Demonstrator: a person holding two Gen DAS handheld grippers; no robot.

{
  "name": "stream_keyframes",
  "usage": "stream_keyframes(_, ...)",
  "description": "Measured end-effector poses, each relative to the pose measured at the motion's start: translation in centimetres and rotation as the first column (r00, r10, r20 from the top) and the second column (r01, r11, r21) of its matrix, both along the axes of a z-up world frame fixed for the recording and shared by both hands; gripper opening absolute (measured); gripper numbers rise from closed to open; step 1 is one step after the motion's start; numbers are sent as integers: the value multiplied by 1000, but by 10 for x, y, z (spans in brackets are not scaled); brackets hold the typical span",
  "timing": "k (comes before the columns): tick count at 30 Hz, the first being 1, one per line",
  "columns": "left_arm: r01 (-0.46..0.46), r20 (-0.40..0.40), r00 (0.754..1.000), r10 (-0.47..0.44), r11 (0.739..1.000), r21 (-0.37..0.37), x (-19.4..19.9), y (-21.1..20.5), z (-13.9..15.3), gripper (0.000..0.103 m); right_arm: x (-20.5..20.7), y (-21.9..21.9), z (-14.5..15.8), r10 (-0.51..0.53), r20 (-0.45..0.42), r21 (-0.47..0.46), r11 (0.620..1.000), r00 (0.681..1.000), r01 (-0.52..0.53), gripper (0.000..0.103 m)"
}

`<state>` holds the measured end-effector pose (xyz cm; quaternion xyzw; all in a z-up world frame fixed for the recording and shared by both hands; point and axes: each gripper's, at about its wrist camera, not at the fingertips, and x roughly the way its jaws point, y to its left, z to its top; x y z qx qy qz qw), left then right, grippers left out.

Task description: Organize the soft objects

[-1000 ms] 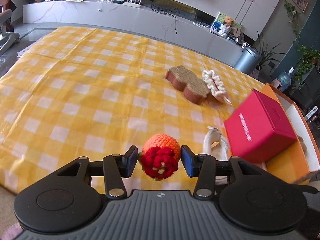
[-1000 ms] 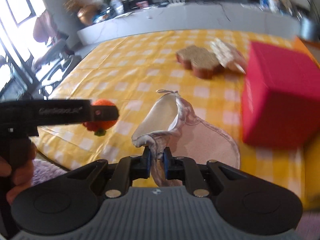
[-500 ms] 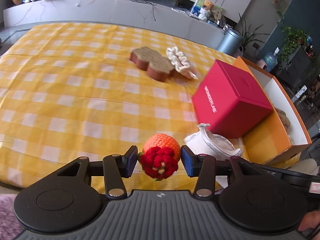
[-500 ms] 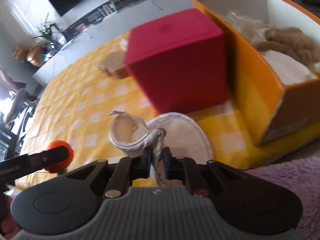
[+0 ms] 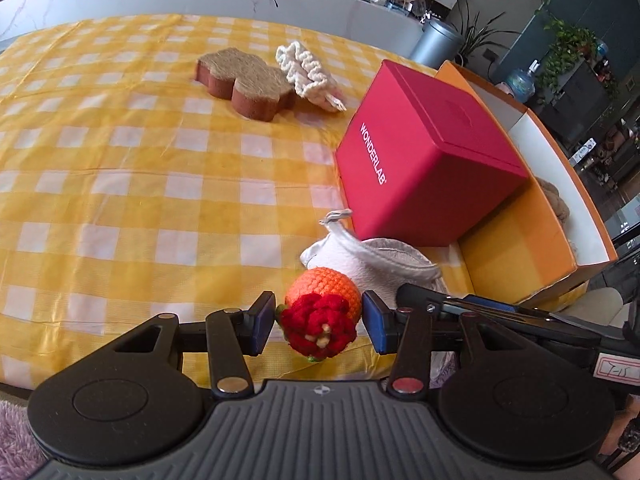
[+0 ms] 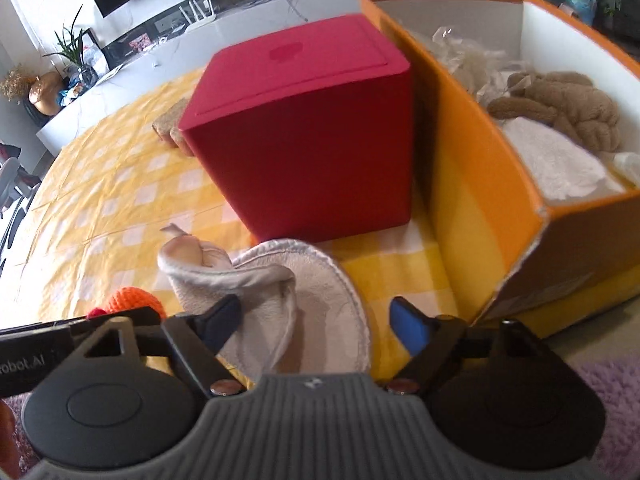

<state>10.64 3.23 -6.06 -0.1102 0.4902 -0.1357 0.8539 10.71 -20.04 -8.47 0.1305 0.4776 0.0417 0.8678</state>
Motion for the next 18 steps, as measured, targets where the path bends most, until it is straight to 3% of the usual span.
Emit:
stream_keyframes(5,-13,-20,1000,13,1000,9,2,3,-7,54,8,5,-7,42,-23,17,999,999,-42,83)
stream_keyframes(8,-20,-25,999,20,1000,14,2,4,-8,54,6,14,-6,84,-2,-24,996,997,-84,74)
stream_keyframes(13,-22,-28,999,23,1000,22,2,4,-10,54,-1,29,-4,163,36,-80,984,986,-160,38)
stream_keyframes(14,-23,-28,999,23,999,23,1,4,-10,54,-3,31,-3,180,45,-96,980,983,-175,35)
stream_keyframes(16,-25,-27,999,25,999,22,0,5,-9,54,-5,36,-2,218,60,-120,970,974,-210,17)
stream_keyframes(18,-26,-21,999,27,999,24,-1,5,-8,54,-7,40,-1,245,74,-137,963,967,-234,12)
